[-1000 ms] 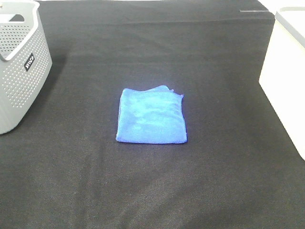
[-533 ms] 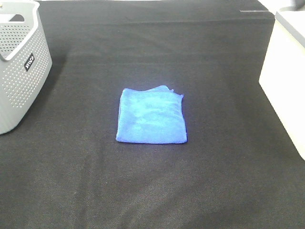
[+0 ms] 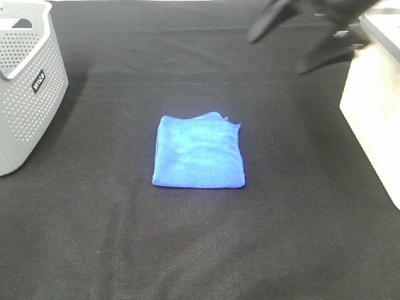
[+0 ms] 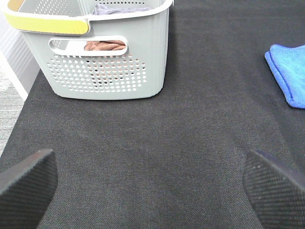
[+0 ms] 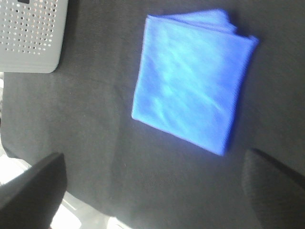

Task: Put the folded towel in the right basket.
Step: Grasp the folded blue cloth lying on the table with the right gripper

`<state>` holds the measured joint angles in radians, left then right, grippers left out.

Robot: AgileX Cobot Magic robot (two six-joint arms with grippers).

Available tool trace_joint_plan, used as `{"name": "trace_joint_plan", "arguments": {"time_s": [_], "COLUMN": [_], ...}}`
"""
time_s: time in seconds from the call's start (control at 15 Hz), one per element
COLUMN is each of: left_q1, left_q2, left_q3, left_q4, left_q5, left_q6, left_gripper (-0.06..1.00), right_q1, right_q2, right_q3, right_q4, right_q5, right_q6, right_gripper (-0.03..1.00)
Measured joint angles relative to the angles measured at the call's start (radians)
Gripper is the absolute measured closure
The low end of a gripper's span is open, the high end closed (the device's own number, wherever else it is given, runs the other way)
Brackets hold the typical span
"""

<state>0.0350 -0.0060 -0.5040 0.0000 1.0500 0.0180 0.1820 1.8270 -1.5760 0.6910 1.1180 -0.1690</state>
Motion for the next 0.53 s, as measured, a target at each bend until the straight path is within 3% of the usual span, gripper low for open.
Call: {"name": "trace_joint_plan", "arguments": {"time_s": [0.2, 0.53], "left_q1": [0.0, 0.0], "left_q2": [0.0, 0.0], "left_q3": [0.0, 0.0], "left_q4": [0.0, 0.0], "left_q5": [0.0, 0.0], "left_q6": [0.0, 0.0], "left_gripper": [-0.05, -0.05], "right_q1": [0.018, 0.017], "right_q2": [0.171, 0.355], "right_q3": [-0.088, -0.091], "right_q4": [-0.027, -0.068], "right_q5": [-0.023, -0.07], "right_q6": [0.022, 0.04], "right_gripper": [0.01, 0.01]}}
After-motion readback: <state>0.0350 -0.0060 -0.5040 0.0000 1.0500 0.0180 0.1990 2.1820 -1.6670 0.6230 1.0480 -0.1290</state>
